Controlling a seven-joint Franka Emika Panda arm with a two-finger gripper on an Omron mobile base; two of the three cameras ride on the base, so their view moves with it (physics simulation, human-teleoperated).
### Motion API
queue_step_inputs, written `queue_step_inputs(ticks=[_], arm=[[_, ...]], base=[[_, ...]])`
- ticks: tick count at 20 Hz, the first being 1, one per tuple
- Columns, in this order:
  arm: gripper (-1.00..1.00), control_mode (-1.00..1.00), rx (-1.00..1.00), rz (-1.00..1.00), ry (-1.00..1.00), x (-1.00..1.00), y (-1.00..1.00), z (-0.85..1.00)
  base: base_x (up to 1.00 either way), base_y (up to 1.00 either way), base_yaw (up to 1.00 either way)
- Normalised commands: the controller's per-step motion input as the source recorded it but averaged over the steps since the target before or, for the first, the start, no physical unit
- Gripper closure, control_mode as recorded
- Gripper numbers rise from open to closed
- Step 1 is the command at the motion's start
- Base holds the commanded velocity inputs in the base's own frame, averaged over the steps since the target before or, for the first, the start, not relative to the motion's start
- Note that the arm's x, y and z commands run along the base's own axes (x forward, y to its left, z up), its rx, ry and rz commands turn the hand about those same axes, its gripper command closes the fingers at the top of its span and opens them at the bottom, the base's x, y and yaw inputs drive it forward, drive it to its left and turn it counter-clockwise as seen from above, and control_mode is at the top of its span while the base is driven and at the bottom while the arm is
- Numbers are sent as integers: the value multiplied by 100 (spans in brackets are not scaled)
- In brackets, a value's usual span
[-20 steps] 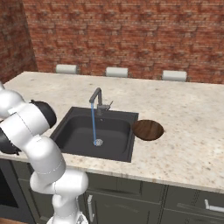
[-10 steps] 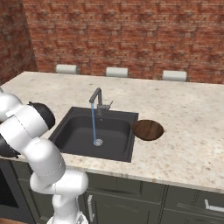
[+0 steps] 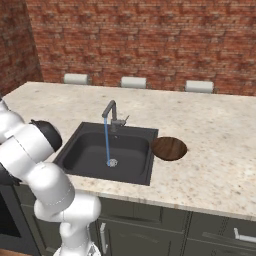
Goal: Rinse each bowl for a few seconds and place them down in the sink or on the counter.
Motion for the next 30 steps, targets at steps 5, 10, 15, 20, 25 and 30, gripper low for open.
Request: queue_step_inputs(ticks=[5, 10, 15, 20, 25, 30], arm=[[-100, -100, 12, 0, -2, 0, -3, -6], [-100, -100, 6, 0, -1, 3, 0, -5], [-100, -100, 4, 0, 0, 9, 0, -9], [-100, -100, 3, 0, 0, 15, 3, -9], [-100, -100, 0, 0, 0, 18, 15, -5], [-100, -100, 0, 0, 0, 17, 21, -9]], base=[[0, 0, 0], [0, 0, 0], [0, 0, 0], [0, 0, 0], [0, 0, 0], [0, 0, 0]])
